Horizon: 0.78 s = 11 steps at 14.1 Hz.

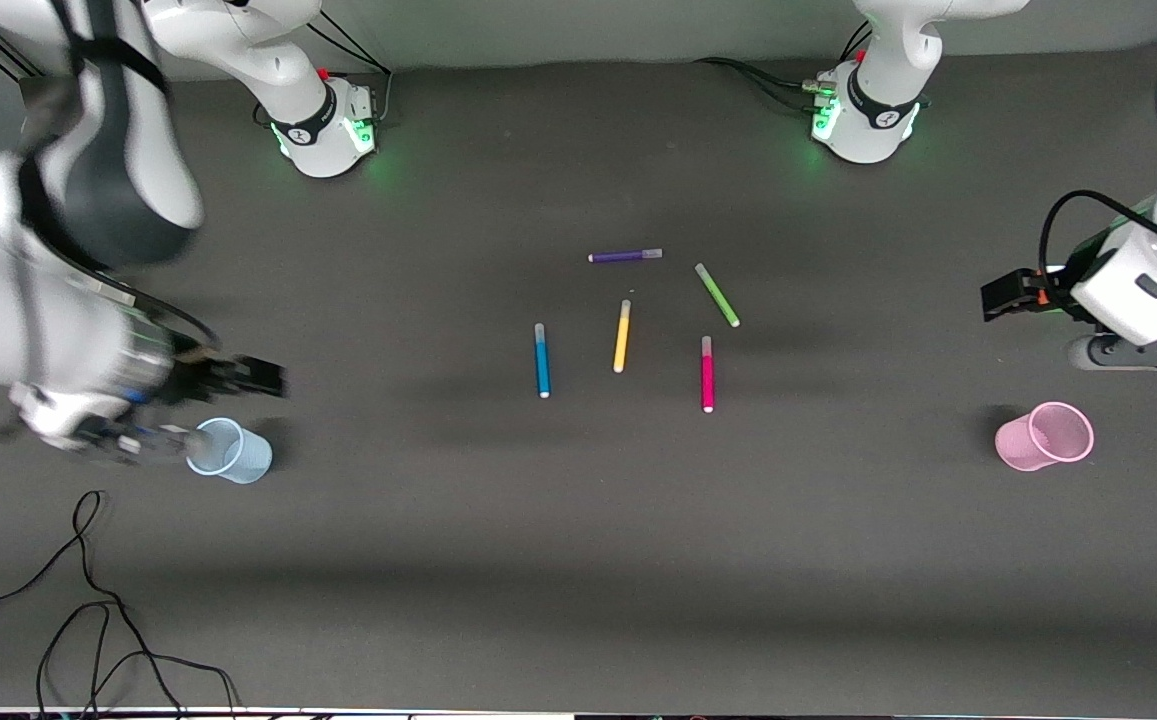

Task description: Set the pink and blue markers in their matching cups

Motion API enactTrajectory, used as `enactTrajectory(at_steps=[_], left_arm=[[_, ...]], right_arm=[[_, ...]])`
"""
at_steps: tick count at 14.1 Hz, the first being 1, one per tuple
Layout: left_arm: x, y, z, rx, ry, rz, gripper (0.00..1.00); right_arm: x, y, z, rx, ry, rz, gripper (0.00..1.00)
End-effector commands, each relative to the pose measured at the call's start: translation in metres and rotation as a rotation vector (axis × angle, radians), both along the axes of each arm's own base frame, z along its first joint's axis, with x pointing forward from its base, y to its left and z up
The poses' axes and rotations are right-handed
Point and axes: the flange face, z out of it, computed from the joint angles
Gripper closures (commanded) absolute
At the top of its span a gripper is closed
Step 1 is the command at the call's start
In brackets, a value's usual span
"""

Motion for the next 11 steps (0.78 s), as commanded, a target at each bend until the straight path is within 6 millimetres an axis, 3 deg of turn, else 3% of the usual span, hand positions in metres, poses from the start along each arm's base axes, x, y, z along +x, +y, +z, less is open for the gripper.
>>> enactTrajectory(at_steps=[1,3,6,9,11], left_arm=[[-0.006,-0.027,0.003,-0.005,-0.006,-0.042,0.0],[-0.004,-0.039,-0.001,-0.065,0.007,-0.035,0.01],[0.002,-0.059,-0.008,-0.169,-0.001,-0.008,0.01],[0.006,-0.1,-0.028,-0.16,0.001,0.017,0.02],[0.006,-0.148,-0.052,-0.15,0.007,0.038,0.03]], right_arm=[[0.036,0.085,-0.055,0.012,0.019,0.008,0.0],[0.041,0.142,-0.104,0.073,0.021,0.021,0.0],[0.024,0.188,-0.182,0.078,0.103,0.066,0.0],[0.005,0.214,-0.235,0.102,0.196,0.083,0.0],[-0.005,0.224,-0.267,0.105,0.244,0.091,0.0]])
